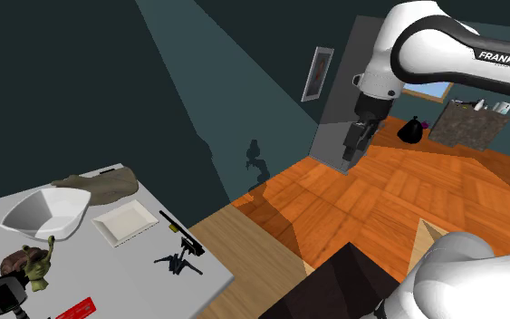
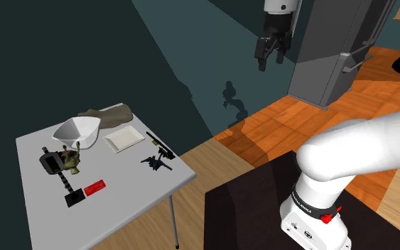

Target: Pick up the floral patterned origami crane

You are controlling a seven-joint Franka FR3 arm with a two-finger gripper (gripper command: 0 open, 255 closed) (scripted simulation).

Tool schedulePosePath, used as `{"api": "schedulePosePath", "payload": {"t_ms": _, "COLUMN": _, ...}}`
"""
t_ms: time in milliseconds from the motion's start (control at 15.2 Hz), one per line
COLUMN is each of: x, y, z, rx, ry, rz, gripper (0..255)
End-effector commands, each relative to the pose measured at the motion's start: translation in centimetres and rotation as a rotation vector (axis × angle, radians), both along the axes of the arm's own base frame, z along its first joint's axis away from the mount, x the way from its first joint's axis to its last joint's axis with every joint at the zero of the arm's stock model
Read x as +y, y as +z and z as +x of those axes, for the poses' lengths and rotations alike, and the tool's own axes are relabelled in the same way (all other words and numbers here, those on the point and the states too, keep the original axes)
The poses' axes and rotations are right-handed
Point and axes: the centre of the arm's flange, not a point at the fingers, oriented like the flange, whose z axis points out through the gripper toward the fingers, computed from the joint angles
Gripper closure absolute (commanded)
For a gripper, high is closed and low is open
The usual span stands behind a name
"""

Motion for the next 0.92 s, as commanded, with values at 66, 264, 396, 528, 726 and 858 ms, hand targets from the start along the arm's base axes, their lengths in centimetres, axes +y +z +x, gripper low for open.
{"api": "schedulePosePath", "payload": {"t_ms": 66, "x": 1.0, "y": -0.8, "z": 0.4, "rx": -0.002, "ry": -0.005, "rz": -0.005, "gripper": 0}}
{"api": "schedulePosePath", "payload": {"t_ms": 264, "x": 4.0, "y": -3.3, "z": 1.6, "rx": -0.006, "ry": -0.019, "rz": -0.019, "gripper": 0}}
{"api": "schedulePosePath", "payload": {"t_ms": 396, "x": 6.0, "y": -5.0, "z": 2.4, "rx": -0.009, "ry": -0.028, "rz": -0.028, "gripper": 0}}
{"api": "schedulePosePath", "payload": {"t_ms": 528, "x": 8.0, "y": -6.8, "z": 3.2, "rx": -0.013, "ry": -0.037, "rz": -0.037, "gripper": 0}}
{"api": "schedulePosePath", "payload": {"t_ms": 726, "x": 10.8, "y": -9.4, "z": 4.5, "rx": -0.017, "ry": -0.051, "rz": -0.051, "gripper": 0}}
{"api": "schedulePosePath", "payload": {"t_ms": 858, "x": 12.7, "y": -11.1, "z": 5.5, "rx": -0.020, "ry": -0.060, "rz": -0.060, "gripper": 0}}
